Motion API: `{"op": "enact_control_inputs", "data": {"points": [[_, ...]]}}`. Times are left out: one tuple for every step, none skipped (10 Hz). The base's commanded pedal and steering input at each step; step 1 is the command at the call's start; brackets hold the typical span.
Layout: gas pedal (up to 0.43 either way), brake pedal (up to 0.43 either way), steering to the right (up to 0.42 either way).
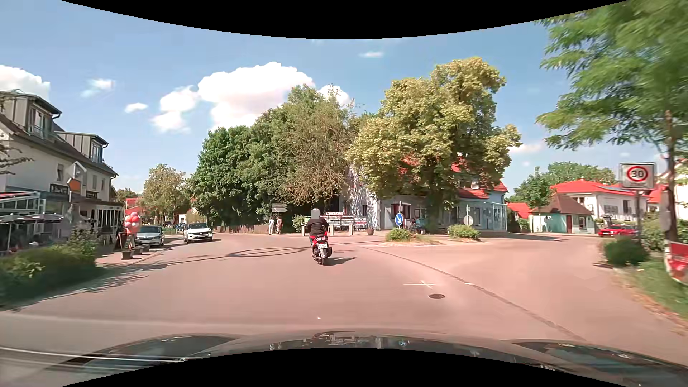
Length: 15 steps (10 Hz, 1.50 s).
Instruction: Follow the waypoints while adhering to traffic rules and regulations
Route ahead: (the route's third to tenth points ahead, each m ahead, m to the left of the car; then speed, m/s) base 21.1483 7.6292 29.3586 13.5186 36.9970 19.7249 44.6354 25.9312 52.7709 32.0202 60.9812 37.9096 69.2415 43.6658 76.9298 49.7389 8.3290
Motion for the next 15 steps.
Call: {"op": "enact_control_inputs", "data": {"points": [[0.15,0.012,-0.074],[0.15,0.012,-0.076],[0.15,0.006,-0.079],[0.15,0.006,-0.086],[0.15,0.012,-0.095],[0.15,0.012,-0.104],[0.15,0.012,-0.112],[0.15,0.012,-0.118],[0.15,0.012,-0.121],[0.157,0.012,-0.121],[0.169,0.012,-0.121],[0.169,0.006,-0.122],[0.169,0.012,-0.124],[0.169,0.012,-0.127],[0.169,0.012,-0.13]]}}
